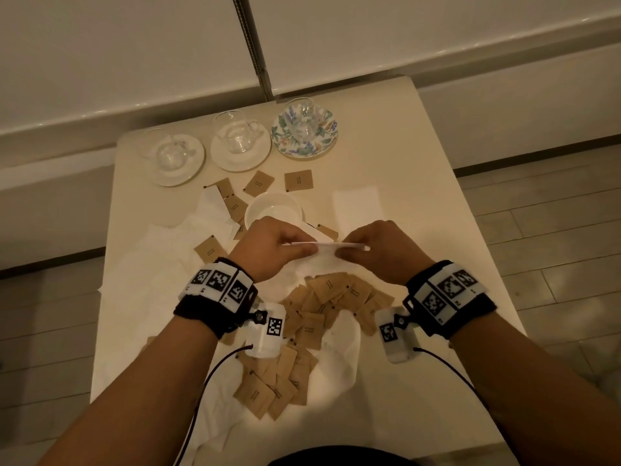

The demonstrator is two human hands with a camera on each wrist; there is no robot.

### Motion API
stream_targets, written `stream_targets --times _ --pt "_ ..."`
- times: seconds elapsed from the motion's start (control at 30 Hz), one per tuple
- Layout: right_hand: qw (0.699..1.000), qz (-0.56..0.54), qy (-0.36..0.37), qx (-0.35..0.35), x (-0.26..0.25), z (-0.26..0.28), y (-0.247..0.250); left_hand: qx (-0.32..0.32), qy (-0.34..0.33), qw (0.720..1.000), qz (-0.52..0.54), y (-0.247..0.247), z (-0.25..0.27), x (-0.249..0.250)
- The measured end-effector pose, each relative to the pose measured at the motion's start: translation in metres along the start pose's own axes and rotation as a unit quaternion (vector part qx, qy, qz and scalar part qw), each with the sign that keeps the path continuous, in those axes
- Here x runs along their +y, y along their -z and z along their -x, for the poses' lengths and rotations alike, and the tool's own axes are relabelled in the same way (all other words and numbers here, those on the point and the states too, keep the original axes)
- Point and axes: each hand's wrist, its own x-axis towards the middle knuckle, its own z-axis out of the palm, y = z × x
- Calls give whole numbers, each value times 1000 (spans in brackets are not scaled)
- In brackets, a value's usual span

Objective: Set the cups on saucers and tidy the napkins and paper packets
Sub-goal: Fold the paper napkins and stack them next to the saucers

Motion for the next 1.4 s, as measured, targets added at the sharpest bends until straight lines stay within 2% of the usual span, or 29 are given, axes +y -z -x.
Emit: stream_targets --times 0.1,0.2,0.3,0.4,0.5,0.63,0.73,1.0,1.07,1.13,1.2,1.4 --pt "995 -95 -8 3 6 1 0 -12 21 993 116 -5 3 -4" --pt "980 -194 -4 34 6 1 -7 31 54 992 113 -16 -2 -8" --pt "959 -273 -47 60 15 2 -15 74 92 981 157 -25 -8 -13" --pt "935 -335 -82 83 23 4 -19 73 88 977 181 -33 -8 -13" --pt "937 -333 -79 72 27 4 -15 66 83 966 236 -31 -12 -10" --pt "941 -327 -68 45 25 1 -7 77 83 968 223 -22 -18 -8" --pt "940 -327 -81 49 24 0 -7 101 97 957 254 -21 -17 -9" --pt "918 -378 -96 70 19 0 -18 114 80 957 255 -7 -17 -9" --pt "908 -401 -96 76 19 0 -19 126 85 950 274 -7 -17 -9" --pt "894 -431 -97 80 17 0 -19 112 103 941 304 -10 -16 -9" --pt "888 -442 -98 83 16 -1 -19 82 122 944 295 -16 -13 -11" --pt "894 -427 -113 74 22 -2 -19 79 122 950 277 -23 -7 -15"
